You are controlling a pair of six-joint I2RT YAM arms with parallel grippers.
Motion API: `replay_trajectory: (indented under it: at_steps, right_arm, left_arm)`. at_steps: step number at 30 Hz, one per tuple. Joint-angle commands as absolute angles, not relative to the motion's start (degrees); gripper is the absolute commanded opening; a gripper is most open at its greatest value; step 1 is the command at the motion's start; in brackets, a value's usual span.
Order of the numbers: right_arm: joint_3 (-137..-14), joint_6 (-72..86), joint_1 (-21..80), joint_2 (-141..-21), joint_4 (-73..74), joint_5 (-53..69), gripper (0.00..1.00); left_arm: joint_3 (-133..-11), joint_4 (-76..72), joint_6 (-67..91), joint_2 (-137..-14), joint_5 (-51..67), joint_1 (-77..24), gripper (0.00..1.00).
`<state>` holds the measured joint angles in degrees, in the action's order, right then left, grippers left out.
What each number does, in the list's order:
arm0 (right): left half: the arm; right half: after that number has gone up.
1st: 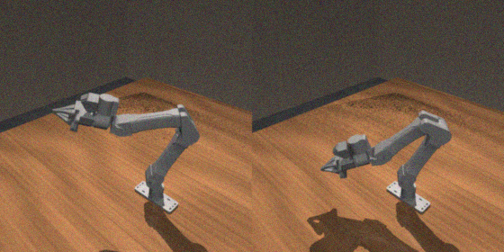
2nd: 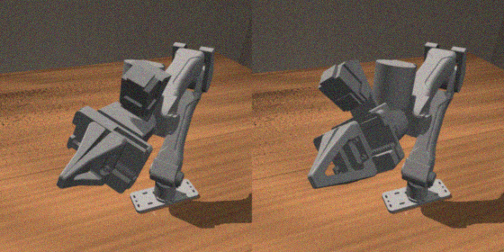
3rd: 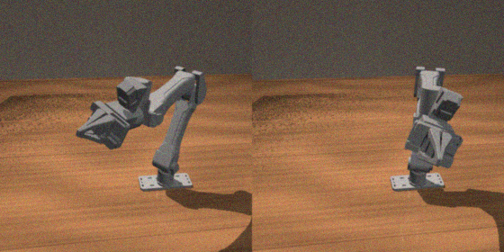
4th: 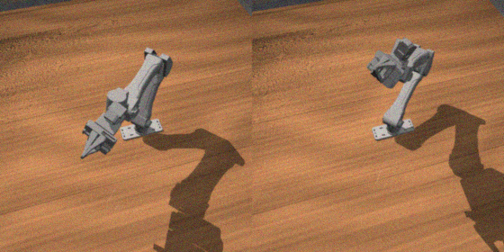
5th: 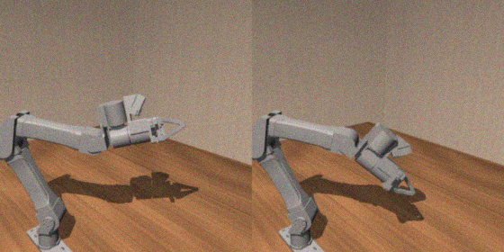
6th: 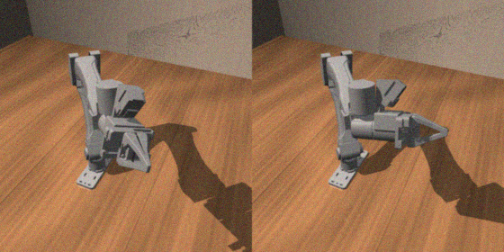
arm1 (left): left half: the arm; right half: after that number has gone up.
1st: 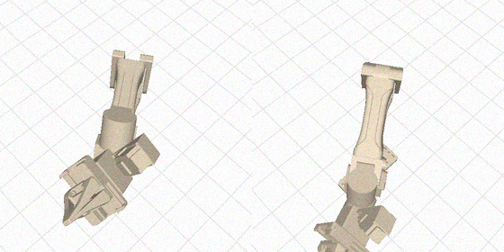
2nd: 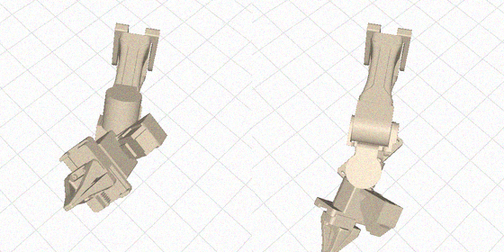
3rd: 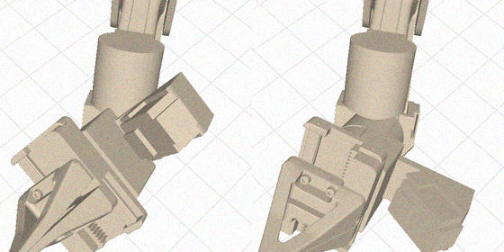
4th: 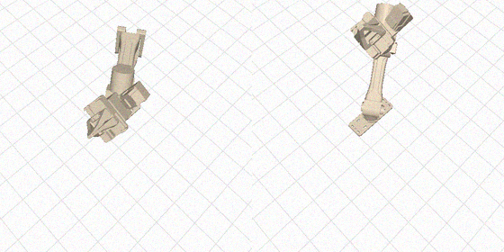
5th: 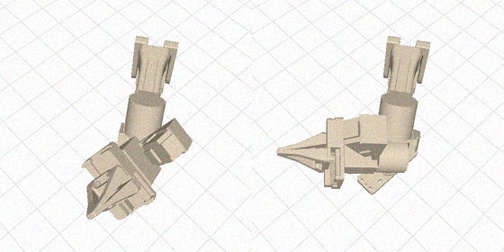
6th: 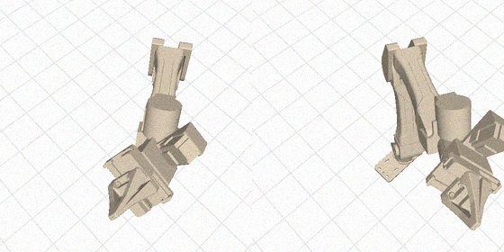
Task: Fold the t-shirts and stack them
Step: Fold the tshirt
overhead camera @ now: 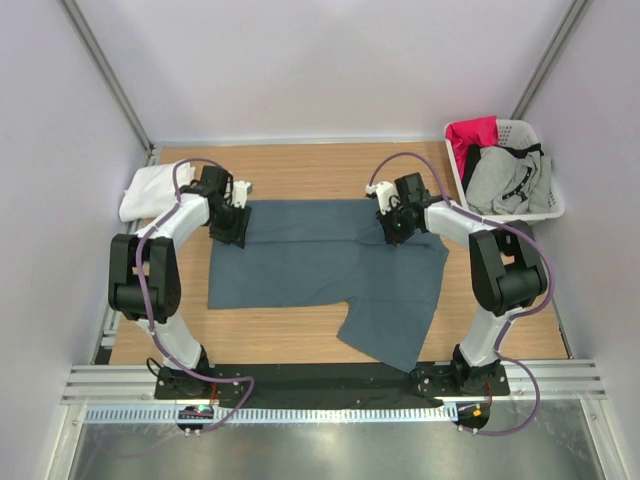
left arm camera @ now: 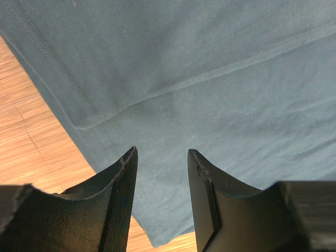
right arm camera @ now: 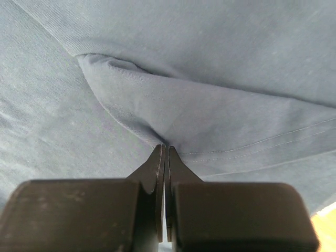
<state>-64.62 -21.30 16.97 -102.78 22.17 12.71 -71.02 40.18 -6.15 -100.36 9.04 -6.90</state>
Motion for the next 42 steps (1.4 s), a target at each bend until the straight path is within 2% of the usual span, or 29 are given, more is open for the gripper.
replay_trajectory:
  at_steps: [1, 17, 19, 20, 21, 23, 30, 36, 42]
  right_arm:
    - [-67.6, -22.8, 18.2, -98.4, 24.2, 11.8, 0.01]
    - [-64.9, -18.6, 26.8, -88.9, 32.8, 14.0, 0.02]
    - [-64.6, -18.6, 26.9, -88.5, 32.6, 13.8, 0.12]
    - [-64.7, -18.7, 26.9, -88.4, 32.6, 13.3, 0.30]
    - [-64.8, -18.5, 26.8, -88.4, 32.3, 12.7, 0.36]
    - [-65.2, -18.2, 26.5, -88.1, 31.1, 11.8, 0.43]
    - [-69.6, -15.1, 22.6, -87.0, 26.6, 9.8, 0.43]
    - [-69.3, -11.3, 12.7, -90.3, 28.5, 11.9, 0.42]
    - [-68.6, -7.7, -1.6, -92.3, 33.7, 27.2, 0.41]
  left_arm:
    - [-71.7, 40.0, -5.8, -99.7, 9.1, -7.1, 0.45]
    - [-71.4, 38.1, -6.1, -98.6, 9.7, -7.1, 0.44]
    - [-71.1, 38.1, -6.3, -98.5, 9.7, -7.1, 0.44]
    - [-70.8, 38.1, -6.4, -98.2, 9.6, -7.1, 0.44]
    - [-70.8, 38.1, -6.3, -98.1, 9.5, -7.0, 0.44]
    - [-70.9, 38.1, -6.2, -98.0, 9.2, -7.1, 0.45]
    - [-79.3, 40.6, -6.5, -100.8, 7.6, -5.8, 0.45]
    - [-83.8, 43.4, -7.3, -102.7, 8.2, -5.6, 0.45]
    - [-83.0, 44.5, -7.7, -102.2, 8.2, -5.6, 0.45]
